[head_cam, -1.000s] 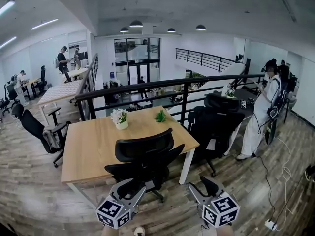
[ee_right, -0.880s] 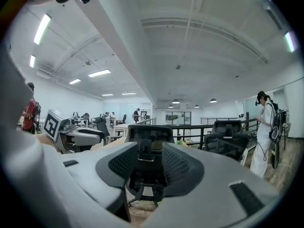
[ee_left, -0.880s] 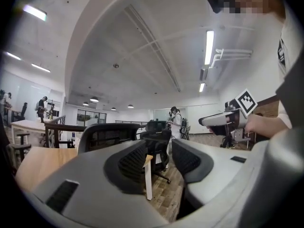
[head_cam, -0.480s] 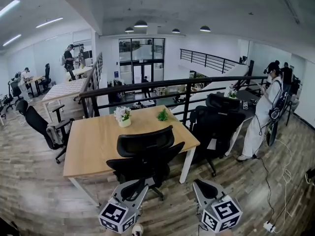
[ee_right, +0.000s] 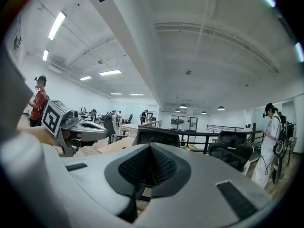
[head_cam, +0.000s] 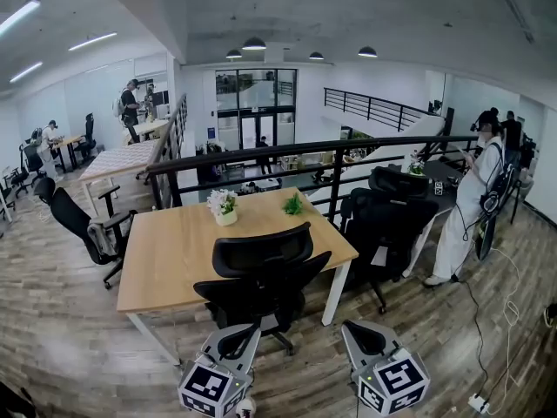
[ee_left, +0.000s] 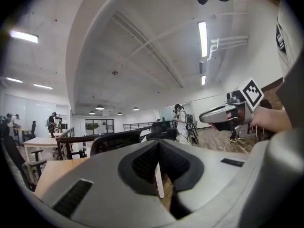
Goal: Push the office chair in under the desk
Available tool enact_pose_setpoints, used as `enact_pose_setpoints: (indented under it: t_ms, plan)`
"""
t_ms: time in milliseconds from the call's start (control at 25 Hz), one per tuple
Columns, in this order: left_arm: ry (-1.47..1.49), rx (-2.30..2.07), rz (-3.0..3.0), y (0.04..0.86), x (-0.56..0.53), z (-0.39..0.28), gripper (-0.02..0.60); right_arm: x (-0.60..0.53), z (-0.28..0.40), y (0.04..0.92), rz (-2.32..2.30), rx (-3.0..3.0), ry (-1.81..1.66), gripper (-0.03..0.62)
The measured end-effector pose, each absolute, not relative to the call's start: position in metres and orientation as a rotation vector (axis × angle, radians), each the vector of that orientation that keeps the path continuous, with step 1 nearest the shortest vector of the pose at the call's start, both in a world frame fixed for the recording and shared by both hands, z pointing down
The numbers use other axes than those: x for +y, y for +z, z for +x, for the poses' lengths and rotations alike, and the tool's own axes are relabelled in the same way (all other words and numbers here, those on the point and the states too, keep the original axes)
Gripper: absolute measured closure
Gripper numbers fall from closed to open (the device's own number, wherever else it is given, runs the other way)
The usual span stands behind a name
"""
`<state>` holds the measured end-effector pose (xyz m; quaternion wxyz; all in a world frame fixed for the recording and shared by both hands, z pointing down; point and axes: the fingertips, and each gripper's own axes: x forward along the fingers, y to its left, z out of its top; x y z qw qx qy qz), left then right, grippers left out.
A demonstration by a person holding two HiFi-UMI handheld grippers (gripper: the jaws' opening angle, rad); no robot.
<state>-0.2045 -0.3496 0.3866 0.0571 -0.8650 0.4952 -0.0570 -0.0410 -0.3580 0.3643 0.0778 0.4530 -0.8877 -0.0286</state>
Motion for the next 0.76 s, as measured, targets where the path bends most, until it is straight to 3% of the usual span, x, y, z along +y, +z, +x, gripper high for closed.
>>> enact_pose_setpoints:
  t_ms: [760]
  plan:
    - [-0.257, 1.592, -2.755, 0.385, -0.332, -0.181, 0.569, -0.365, -0.038, 0.379, 1.32, -2.692, -0.001, 0.576]
